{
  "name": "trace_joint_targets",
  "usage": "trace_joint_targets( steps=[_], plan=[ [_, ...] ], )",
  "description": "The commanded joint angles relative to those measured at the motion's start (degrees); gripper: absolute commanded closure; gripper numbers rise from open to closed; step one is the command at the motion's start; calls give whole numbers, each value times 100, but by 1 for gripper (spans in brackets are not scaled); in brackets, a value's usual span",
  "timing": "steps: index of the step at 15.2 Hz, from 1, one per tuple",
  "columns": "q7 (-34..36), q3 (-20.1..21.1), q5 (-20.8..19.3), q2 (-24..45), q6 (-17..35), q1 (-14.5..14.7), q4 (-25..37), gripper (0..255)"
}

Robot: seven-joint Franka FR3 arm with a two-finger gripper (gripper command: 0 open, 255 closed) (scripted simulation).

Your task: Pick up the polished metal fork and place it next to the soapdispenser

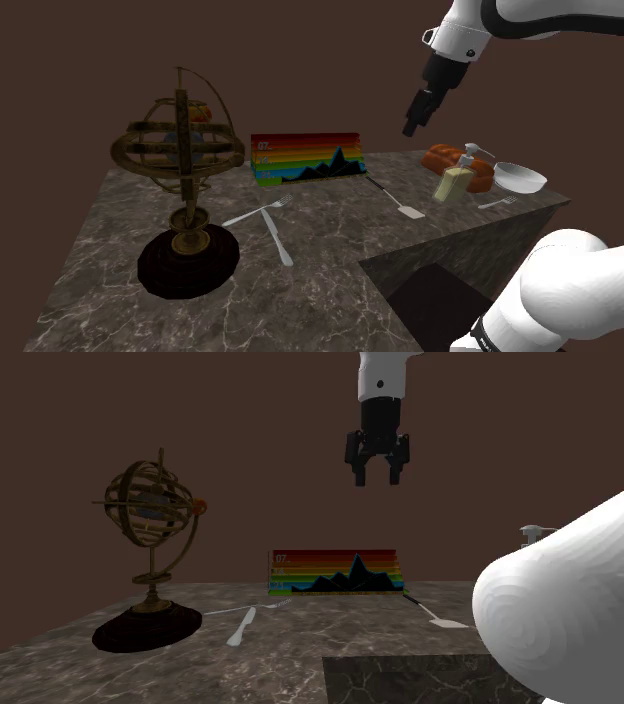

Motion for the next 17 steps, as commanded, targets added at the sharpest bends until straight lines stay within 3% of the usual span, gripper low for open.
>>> trace_joint_targets(
  steps=[1,9,17],
  plan=[
    [0,0,0,0,0,0,0,0],
    [-1334,-254,-51,1620,950,417,395,0],
    [-2608,-289,6,3284,1557,766,1146,0]
  ],
)
